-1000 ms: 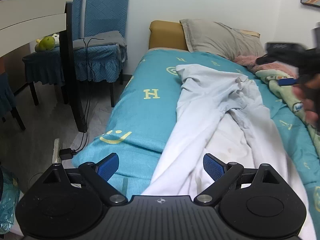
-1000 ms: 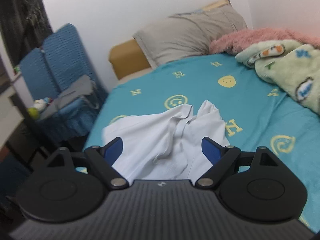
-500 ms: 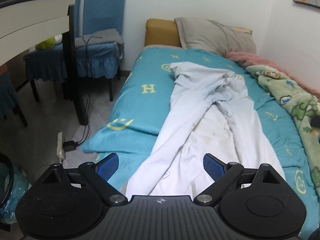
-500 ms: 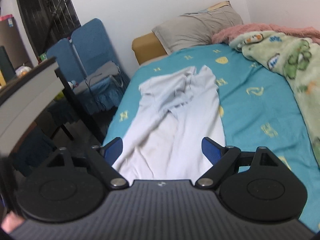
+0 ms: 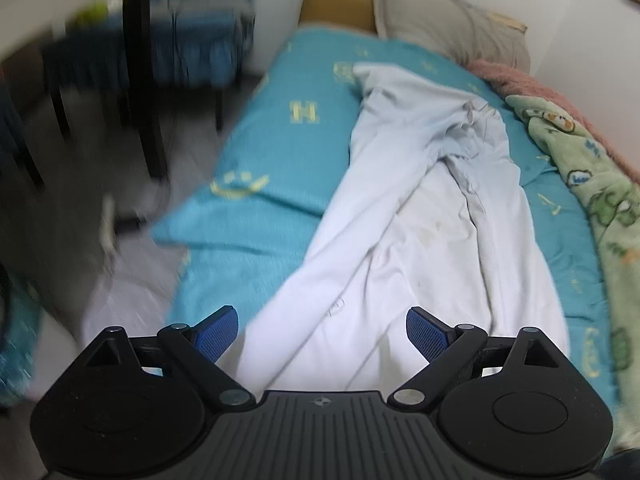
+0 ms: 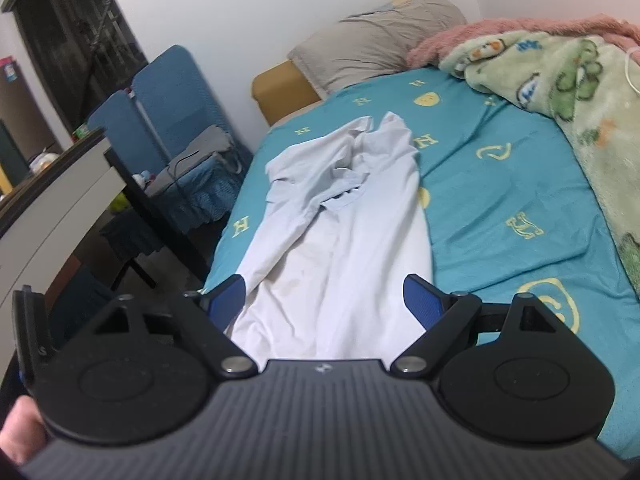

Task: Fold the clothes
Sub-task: 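Grasp the folded T-shirt hem with the left tool and straighten it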

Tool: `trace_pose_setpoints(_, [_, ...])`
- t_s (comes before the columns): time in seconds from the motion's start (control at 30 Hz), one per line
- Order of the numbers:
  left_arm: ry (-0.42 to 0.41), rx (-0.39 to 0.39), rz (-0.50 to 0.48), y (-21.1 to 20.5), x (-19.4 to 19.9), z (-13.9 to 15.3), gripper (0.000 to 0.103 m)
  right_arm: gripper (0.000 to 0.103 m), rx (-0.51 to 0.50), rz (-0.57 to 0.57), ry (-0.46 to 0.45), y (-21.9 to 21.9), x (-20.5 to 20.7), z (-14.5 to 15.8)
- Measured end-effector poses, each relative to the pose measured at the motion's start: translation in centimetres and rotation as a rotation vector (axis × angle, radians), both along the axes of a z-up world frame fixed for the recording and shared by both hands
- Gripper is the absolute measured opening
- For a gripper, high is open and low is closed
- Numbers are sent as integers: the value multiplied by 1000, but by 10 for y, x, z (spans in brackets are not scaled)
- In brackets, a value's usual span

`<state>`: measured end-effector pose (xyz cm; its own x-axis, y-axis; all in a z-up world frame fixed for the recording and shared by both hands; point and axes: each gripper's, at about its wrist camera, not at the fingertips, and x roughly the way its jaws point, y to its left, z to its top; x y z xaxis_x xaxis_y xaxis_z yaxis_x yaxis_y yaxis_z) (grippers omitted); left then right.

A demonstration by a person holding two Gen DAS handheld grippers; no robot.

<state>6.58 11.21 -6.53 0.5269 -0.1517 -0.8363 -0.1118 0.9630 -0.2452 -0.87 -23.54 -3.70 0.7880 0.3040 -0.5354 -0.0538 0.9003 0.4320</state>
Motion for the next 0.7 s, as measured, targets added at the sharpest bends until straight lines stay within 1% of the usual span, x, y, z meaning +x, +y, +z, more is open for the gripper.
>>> trace_pose_setpoints(0.07, [54,-55,6,17,11,-2,90,87,29,-13,20,-7,4,-4])
trace_pose_setpoints(0.13, [92,-93,-15,34,22,-2,90,87,64,-22,42,-13,8,-8])
trace_pose_setpoints(0.2, [110,-95,-77,46,30,-3,90,87,87,-20,64,-14,13,-11])
trace_pose_setpoints(0.23, [118,-93,-109,51,34,-4,88,87,94,-16,73,-13,16,-13])
trace_pose_setpoints(0.27, [129,-85,-142,55,37,-6,86,87,96,-13,81,-12,17,-15])
trace_pose_setpoints(0.3, [149,-79,-169,59,39,-10,80,87,98,-9,90,-11,19,-16])
trace_pose_setpoints(0.33, [171,-84,-196,64,40,-15,75,87,99,-5,98,-9,21,-18])
trace_pose_setpoints(0.37, [194,-97,-223,68,41,-20,73,87,100,-2,107,-9,23,-19])
trace_pose_setpoints(0.4, [216,-110,-249,72,41,-27,68,87,102,1,115,-8,24,-21])
trace_pose_setpoints(0.47, [258,-128,-294,81,42,-37,64,87,106,6,129,-7,26,-24])
trace_pose_setpoints(0.5, [267,-130,-313,86,43,-41,60,87,107,7,137,-6,27,-26])
trace_pose_setpoints(0.57, [273,-121,-365,93,39,-47,57,87,110,9,150,-6,29,-29])
trace_pose_setpoints(0.63, [286,-137,-407,98,36,-53,53,87,114,6,165,-6,30,-32])
trace_pose_setpoints(0.7, [285,-134,-465,94,31,-54,48,87,124,3,182,-7,33,-35])
